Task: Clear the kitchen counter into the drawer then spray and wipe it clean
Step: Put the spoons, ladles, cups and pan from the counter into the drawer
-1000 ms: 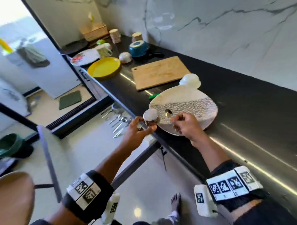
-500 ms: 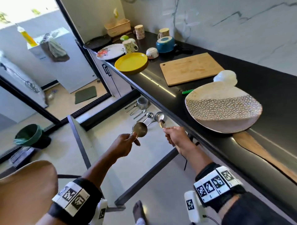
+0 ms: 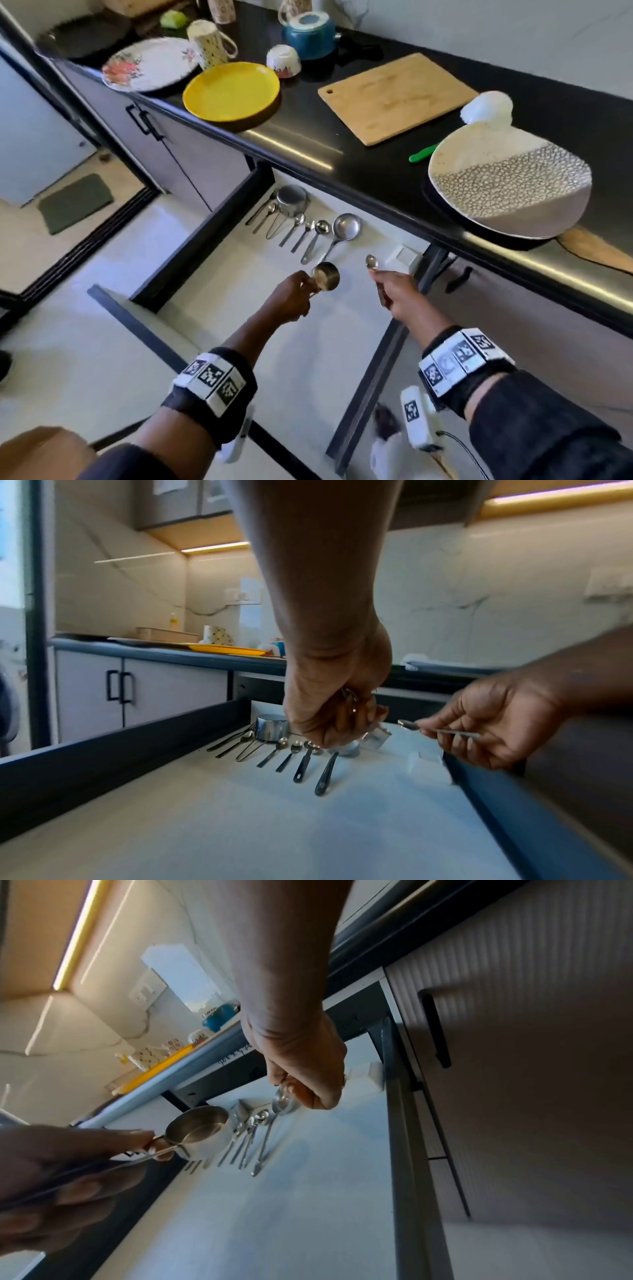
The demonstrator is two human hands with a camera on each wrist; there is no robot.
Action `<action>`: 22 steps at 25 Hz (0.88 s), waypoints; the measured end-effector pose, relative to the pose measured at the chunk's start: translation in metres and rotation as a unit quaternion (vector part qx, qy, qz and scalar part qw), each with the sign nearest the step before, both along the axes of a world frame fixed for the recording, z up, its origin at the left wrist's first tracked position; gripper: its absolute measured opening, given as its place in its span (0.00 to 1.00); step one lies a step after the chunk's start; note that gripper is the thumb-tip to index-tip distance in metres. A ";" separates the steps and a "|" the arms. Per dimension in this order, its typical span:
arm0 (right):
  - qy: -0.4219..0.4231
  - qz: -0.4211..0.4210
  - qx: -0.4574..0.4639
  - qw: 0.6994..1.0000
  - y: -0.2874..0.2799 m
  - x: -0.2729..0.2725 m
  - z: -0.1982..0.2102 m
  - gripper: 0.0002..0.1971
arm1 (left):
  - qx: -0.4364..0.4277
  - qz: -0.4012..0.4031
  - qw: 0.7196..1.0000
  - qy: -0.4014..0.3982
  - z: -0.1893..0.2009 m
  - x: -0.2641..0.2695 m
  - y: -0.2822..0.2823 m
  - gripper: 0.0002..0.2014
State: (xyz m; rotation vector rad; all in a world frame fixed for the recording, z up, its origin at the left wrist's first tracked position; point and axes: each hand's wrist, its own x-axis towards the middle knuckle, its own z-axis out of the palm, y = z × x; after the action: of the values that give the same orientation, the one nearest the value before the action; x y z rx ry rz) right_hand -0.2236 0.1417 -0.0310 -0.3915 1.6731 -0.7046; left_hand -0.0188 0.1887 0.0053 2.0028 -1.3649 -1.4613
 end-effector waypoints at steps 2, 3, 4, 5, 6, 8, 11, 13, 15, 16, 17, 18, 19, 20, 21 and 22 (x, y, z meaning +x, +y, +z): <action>0.006 0.007 0.004 1.000 -0.004 0.004 -0.010 0.08 | 0.027 -0.019 0.999 0.031 -0.019 -0.004 -0.015 0.09; 0.008 0.007 0.008 1.000 -0.006 0.007 -0.014 0.09 | 0.035 -0.025 0.998 0.047 -0.025 -0.006 -0.021 0.10; 0.012 -0.002 0.011 1.000 -0.011 0.010 -0.021 0.09 | 0.042 -0.033 0.997 0.061 -0.031 -0.009 -0.029 0.10; 0.018 -0.014 0.012 1.000 -0.017 0.013 -0.027 0.10 | 0.048 -0.044 0.995 0.069 -0.036 -0.013 -0.039 0.11; 0.028 -0.028 0.013 0.999 -0.023 0.015 -0.035 0.09 | 0.051 -0.057 0.994 0.072 -0.043 -0.018 -0.049 0.12; 0.055 -0.066 0.008 0.996 -0.031 0.016 -0.051 0.10 | 0.054 -0.066 0.994 0.070 -0.061 -0.026 -0.067 0.14; 0.060 -0.119 -0.020 0.991 -0.044 0.021 -0.074 0.06 | 0.040 -0.035 0.996 0.070 -0.098 -0.037 -0.095 0.14; 0.060 -0.141 -0.027 0.988 -0.048 0.023 -0.084 0.08 | 0.032 -0.013 0.997 0.073 -0.118 -0.045 -0.106 0.13; 0.066 -0.147 -0.023 0.987 -0.053 0.025 -0.090 0.07 | 0.020 0.010 0.996 0.082 -0.126 -0.051 -0.113 0.13; 0.067 -0.150 -0.024 0.986 -0.055 0.026 -0.091 0.07 | 0.016 0.020 0.996 0.085 -0.129 -0.053 -0.115 0.14; 0.071 -0.150 -0.026 0.986 -0.058 0.026 -0.092 0.07 | 0.015 0.029 0.996 0.083 -0.131 -0.054 -0.117 0.14; 0.078 -0.147 -0.030 0.986 -0.060 0.026 -0.092 0.07 | 0.015 0.039 0.996 0.081 -0.130 -0.057 -0.118 0.14; 0.087 -0.143 -0.036 0.985 -0.062 0.025 -0.092 0.08 | 0.015 0.044 0.996 0.072 -0.130 -0.059 -0.119 0.15; 0.094 -0.139 -0.043 0.985 -0.065 0.024 -0.092 0.08 | 0.005 0.036 0.998 0.055 -0.130 -0.062 -0.118 0.14; 0.098 -0.136 -0.050 0.985 -0.067 0.022 -0.091 0.08 | -0.016 0.010 1.000 0.017 -0.129 -0.063 -0.117 0.12; 0.097 -0.133 -0.055 0.985 -0.070 0.021 -0.090 0.08 | -0.040 -0.024 0.998 -0.029 -0.129 -0.065 -0.116 0.11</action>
State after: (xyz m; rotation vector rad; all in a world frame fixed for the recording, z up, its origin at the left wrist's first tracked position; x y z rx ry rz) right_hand -0.2023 0.0718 -0.1213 -0.3260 1.8978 -0.9849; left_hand -0.0833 0.0730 -0.1241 1.9900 -1.4809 -1.3546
